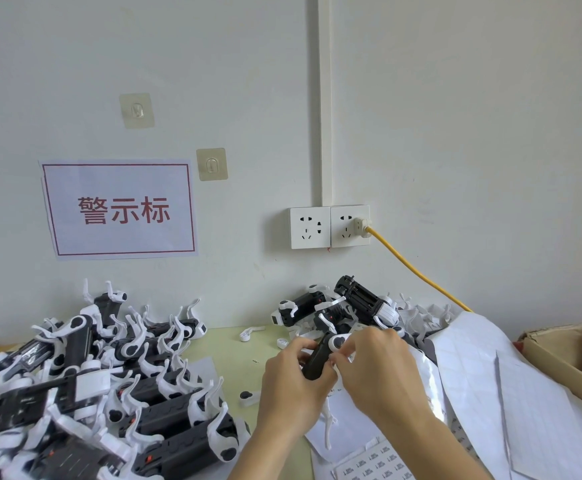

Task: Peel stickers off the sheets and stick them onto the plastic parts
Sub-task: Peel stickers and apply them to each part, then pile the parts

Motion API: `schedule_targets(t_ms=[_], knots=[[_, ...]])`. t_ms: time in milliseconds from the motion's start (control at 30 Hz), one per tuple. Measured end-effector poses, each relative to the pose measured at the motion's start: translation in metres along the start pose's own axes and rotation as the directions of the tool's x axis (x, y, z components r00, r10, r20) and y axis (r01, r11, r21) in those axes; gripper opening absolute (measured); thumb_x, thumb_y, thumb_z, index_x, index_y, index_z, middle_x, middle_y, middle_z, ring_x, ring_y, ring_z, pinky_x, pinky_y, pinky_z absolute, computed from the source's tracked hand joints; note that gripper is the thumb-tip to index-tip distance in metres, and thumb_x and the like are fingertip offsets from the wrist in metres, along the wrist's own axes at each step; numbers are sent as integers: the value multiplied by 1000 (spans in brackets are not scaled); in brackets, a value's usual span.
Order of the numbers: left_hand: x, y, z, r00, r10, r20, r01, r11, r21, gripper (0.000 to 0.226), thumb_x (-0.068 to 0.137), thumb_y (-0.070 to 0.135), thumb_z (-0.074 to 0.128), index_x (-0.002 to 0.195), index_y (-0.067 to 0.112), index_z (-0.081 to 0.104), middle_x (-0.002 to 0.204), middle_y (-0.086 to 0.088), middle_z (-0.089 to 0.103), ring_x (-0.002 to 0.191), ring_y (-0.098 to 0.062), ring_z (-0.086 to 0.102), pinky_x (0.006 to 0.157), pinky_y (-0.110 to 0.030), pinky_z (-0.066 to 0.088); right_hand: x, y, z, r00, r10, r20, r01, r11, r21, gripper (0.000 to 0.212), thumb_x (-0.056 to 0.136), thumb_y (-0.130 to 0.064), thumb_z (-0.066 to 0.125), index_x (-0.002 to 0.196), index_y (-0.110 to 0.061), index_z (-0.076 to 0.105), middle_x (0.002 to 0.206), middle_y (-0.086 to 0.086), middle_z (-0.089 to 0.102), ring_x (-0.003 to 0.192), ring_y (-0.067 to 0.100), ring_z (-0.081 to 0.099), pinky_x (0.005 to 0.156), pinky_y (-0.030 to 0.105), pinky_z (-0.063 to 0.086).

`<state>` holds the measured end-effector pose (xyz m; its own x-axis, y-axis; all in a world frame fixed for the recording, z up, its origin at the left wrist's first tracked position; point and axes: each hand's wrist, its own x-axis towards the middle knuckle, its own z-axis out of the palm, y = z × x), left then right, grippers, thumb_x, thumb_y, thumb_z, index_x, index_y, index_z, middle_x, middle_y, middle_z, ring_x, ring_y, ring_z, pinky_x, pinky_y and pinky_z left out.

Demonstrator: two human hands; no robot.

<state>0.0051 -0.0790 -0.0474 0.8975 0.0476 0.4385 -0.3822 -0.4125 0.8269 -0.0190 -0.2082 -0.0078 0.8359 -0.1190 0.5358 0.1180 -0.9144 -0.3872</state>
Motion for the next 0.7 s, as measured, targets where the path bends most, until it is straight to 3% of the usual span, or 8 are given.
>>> schedule_targets(t_ms=[100,167,267,433,567,633,700], knots=[[-1,2,0,1000,-3,13,3,1000,-12,13,80,32,75,91,33,69,78,20,70,73,3,66,57,-14,50,2,3,-3,999,34,-14,-33,999,32,25,89,-42,67,78,-20,72,63,-8,56,58,13,54,46,22,38],[-1,3,-1,1000,-10,10,11,1000,-16,13,80,30,75,91,33,68,80,17,71,73,4,65,57,-13,49,2,4,-6,1000,14,-12,-14,1000,13,22,89,-46,65,82,-27,74,66,-11,56,59,11,51,46,19,31],[-1,3,-2,999,-37,-16,36,999,-33,15,82,25,73,90,35,66,83,14,71,73,6,65,57,-11,48,2,7,-10,999,-48,6,48,999,6,17,90,-42,61,87,-33,75,71,-13,61,67,10,53,57,23,40],[-1,4,-3,993,-107,-47,103,991,-87,10,82,28,74,86,35,68,81,12,72,76,1,66,59,-12,46,-2,9,-8,962,-265,61,261,963,73,24,92,-30,55,102,-40,74,51,-1,48,61,21,46,54,24,41],[2,4,-3,989,-145,-40,138,980,-146,8,83,29,74,87,34,69,82,8,73,77,-10,69,61,-19,47,-2,9,-6,950,-279,139,266,958,107,39,96,-25,52,117,-55,66,57,-28,52,53,13,41,50,18,31],[2,5,-3,987,-152,-43,143,975,-171,8,83,29,74,88,33,69,81,7,73,75,-13,69,59,-21,47,0,11,-6,959,-267,96,260,962,83,43,95,-25,50,118,-58,63,49,-7,48,53,12,40,48,16,28],[3,5,-3,984,-170,-44,157,964,-214,7,84,29,75,88,30,69,81,4,73,74,-19,69,58,-26,48,0,12,-6,963,-262,69,258,964,63,44,94,-25,49,118,-60,62,48,-6,39,55,11,40,49,17,27]])
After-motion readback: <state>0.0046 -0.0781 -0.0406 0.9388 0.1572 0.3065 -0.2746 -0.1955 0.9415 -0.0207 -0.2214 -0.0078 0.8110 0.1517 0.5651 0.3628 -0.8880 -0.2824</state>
